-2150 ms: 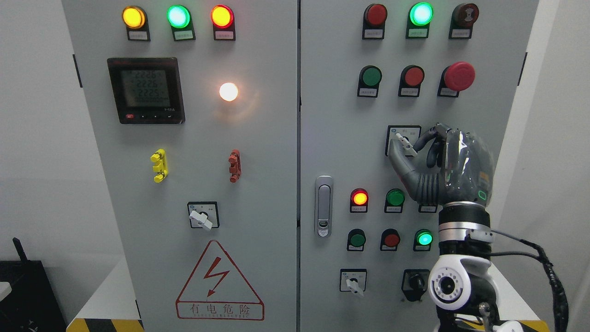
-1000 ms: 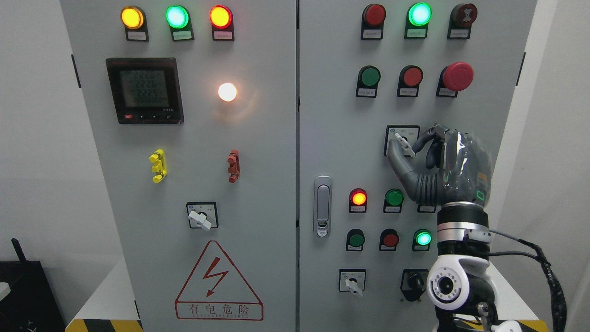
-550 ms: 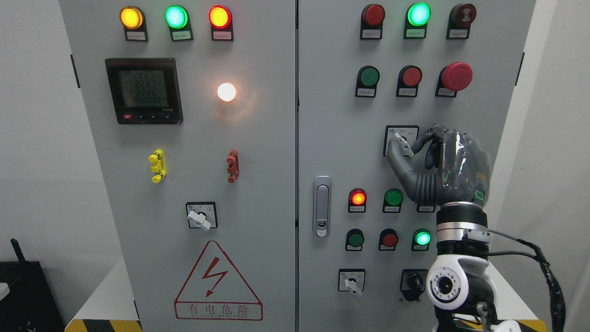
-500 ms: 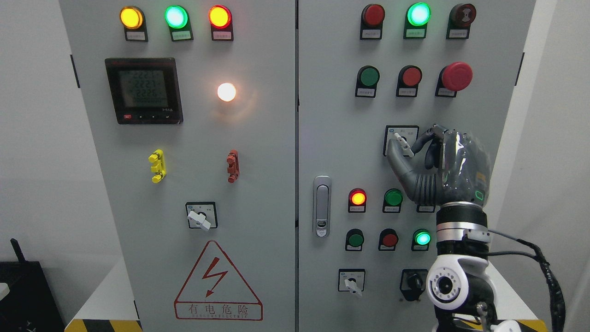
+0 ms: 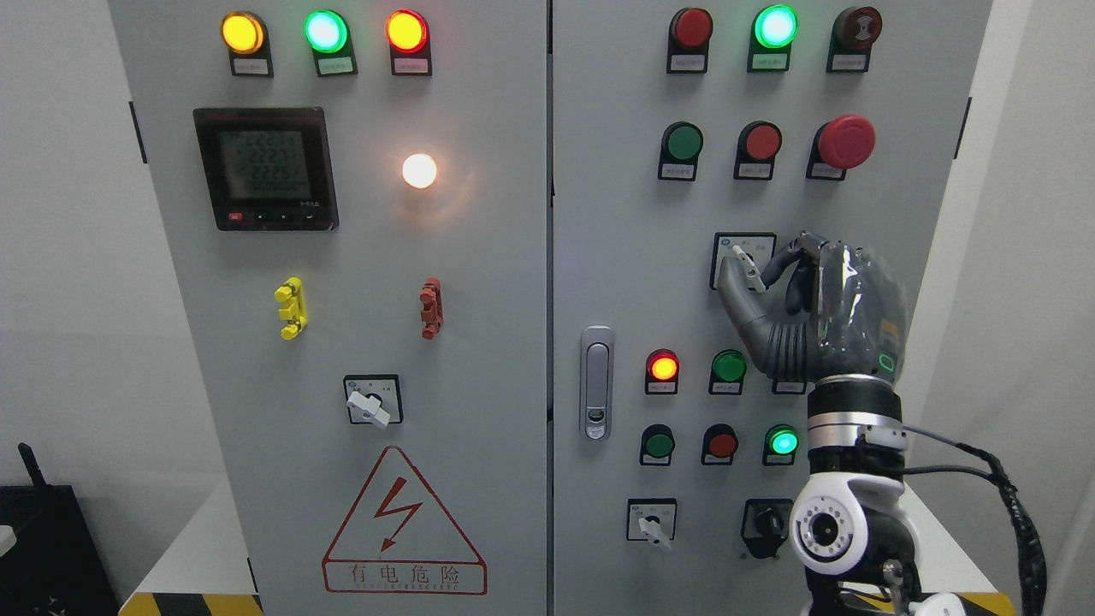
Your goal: Rotate and turn off gray switch
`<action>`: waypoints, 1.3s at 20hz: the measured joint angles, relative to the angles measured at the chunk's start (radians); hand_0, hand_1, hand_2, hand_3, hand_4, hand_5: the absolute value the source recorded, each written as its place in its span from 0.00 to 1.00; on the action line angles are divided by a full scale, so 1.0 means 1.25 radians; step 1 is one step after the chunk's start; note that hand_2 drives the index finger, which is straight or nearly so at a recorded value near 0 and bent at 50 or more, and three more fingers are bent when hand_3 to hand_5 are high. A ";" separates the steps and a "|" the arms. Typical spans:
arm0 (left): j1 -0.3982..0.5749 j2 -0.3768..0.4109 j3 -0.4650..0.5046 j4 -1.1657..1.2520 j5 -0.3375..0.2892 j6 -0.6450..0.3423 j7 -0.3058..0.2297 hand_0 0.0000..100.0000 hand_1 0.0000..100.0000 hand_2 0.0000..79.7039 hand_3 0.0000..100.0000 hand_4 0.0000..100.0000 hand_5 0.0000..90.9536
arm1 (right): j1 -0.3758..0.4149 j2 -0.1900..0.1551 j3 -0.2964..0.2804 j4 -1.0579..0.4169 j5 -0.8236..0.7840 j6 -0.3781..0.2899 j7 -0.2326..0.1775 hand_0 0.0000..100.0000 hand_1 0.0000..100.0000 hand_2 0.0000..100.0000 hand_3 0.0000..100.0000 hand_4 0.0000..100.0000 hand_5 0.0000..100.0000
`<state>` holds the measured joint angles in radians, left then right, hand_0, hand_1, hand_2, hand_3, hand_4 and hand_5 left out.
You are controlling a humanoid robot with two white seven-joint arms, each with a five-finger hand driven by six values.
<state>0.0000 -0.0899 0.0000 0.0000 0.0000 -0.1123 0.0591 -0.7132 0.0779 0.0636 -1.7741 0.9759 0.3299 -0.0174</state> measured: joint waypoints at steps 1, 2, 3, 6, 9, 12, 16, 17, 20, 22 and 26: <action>0.000 0.000 0.000 0.000 0.000 0.000 0.000 0.12 0.39 0.00 0.00 0.00 0.00 | -0.001 0.000 0.000 0.000 0.000 0.000 0.000 0.41 0.38 0.70 1.00 1.00 1.00; 0.000 0.000 0.000 0.000 0.000 0.000 0.000 0.12 0.39 0.00 0.00 0.00 0.00 | -0.001 0.000 0.000 0.001 0.000 0.000 0.000 0.41 0.38 0.70 1.00 1.00 1.00; 0.000 0.000 0.000 0.000 0.000 0.000 0.000 0.12 0.39 0.00 0.00 0.00 0.00 | -0.002 0.000 0.000 0.001 0.000 0.000 0.001 0.42 0.38 0.70 1.00 1.00 1.00; 0.000 0.000 0.000 0.000 0.000 0.000 0.000 0.12 0.39 0.00 0.00 0.00 0.00 | -0.003 0.000 0.000 0.002 0.000 0.000 0.001 0.43 0.38 0.70 1.00 1.00 1.00; 0.000 0.000 0.000 0.000 0.000 0.000 0.000 0.12 0.39 0.00 0.00 0.00 0.00 | -0.003 0.000 0.000 0.003 0.000 0.000 0.002 0.43 0.38 0.71 1.00 1.00 1.00; 0.000 0.000 0.000 0.000 0.000 0.000 0.000 0.12 0.39 0.00 0.00 0.00 0.00 | -0.004 0.000 0.000 0.003 0.000 -0.001 0.002 0.44 0.38 0.71 1.00 1.00 1.00; 0.000 0.000 0.000 0.000 0.000 0.000 0.000 0.12 0.39 0.00 0.00 0.00 0.00 | -0.004 0.000 0.001 0.004 0.000 -0.001 0.004 0.46 0.37 0.72 1.00 1.00 1.00; 0.000 0.000 0.000 0.000 0.000 0.000 0.000 0.12 0.39 0.00 0.00 0.00 0.00 | -0.004 0.000 0.001 0.004 0.000 -0.001 0.004 0.46 0.37 0.72 1.00 1.00 1.00; 0.000 0.000 0.000 0.000 0.000 0.000 0.000 0.12 0.39 0.00 0.00 0.00 0.00 | -0.004 0.000 0.001 0.005 0.000 -0.001 0.004 0.47 0.37 0.72 1.00 1.00 1.00; 0.000 0.000 0.000 0.000 0.000 0.000 0.000 0.12 0.39 0.00 0.00 0.00 0.00 | -0.004 0.000 0.001 0.005 0.000 -0.001 0.004 0.48 0.37 0.73 1.00 1.00 1.00; 0.000 0.000 0.000 0.000 0.000 0.000 0.000 0.12 0.39 0.00 0.00 0.00 0.00 | -0.004 0.000 0.001 0.006 0.000 -0.001 0.002 0.49 0.36 0.73 1.00 1.00 1.00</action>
<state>0.0000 -0.0900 0.0000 0.0000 0.0000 -0.1123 0.0591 -0.7188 0.0784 0.0648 -1.7667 0.9755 0.3285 -0.0144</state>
